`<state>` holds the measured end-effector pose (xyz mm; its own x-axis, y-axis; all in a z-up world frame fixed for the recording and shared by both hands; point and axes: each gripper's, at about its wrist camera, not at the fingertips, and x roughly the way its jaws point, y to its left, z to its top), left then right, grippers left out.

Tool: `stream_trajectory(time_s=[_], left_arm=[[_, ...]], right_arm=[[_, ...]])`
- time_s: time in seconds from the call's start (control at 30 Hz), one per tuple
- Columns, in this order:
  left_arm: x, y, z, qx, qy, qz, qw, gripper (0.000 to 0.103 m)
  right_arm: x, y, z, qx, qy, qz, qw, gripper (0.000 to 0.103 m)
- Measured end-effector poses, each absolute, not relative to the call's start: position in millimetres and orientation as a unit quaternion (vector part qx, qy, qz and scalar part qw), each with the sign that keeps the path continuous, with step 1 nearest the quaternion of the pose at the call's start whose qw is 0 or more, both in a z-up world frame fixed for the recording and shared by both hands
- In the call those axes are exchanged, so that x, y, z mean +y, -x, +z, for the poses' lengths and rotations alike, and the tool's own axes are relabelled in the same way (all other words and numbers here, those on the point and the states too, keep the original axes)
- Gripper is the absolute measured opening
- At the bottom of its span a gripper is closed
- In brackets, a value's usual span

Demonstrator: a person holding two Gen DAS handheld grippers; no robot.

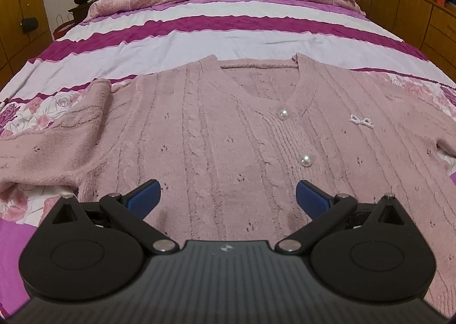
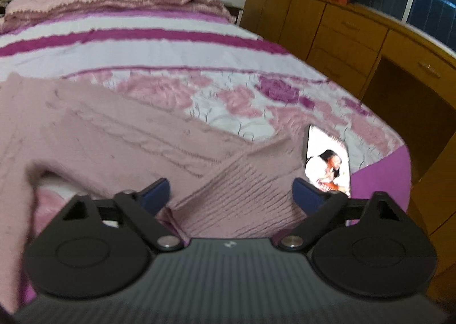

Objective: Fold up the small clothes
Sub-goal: 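Reach the right gripper to the cardigan sleeve cuff and close on it, then lift the sleeve with the right gripper, fold it across the body, release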

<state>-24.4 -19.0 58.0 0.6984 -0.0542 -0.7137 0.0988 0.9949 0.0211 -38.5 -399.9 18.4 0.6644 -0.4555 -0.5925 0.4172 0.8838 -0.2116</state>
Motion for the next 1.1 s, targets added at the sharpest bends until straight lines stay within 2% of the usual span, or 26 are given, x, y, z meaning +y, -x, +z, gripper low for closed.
stream_trajectory(time_s=[0.13,0.17,0.23,0.27,0.33,0.6,0.8,1.1], left_arm=[[-15,24,59,0.384,-0.031,-0.035,0.922,0.103],[-14,24,58,0.385,-0.03,-0.034,0.922,0.103],[-11,23,58,0.386,-0.027,-0.031,0.921,0.103],[-10,23,58,0.387,-0.026,-0.03,0.921,0.103],[-9,22,57,0.388,-0.026,-0.029,0.921,0.103],[-8,23,58,0.385,-0.028,-0.032,0.922,0.103],[-7,25,59,0.383,-0.028,-0.032,0.923,0.103],[-2,29,64,0.377,-0.027,-0.027,0.925,0.103]], right_arm=[[-409,37,8,0.342,-0.013,-0.23,0.911,0.067],[-409,37,7,0.341,-0.014,-0.229,0.912,0.065],[-405,36,6,0.339,-0.001,-0.229,0.912,0.048],[-403,36,7,0.339,0.007,-0.229,0.912,0.043],[-400,35,8,0.337,0.019,-0.232,0.912,0.022],[-401,38,22,0.329,-0.003,-0.22,0.918,0.01],[-396,41,33,0.316,-0.009,-0.212,0.925,0.01],[-373,42,75,0.285,-0.077,-0.135,0.946,0.009]])
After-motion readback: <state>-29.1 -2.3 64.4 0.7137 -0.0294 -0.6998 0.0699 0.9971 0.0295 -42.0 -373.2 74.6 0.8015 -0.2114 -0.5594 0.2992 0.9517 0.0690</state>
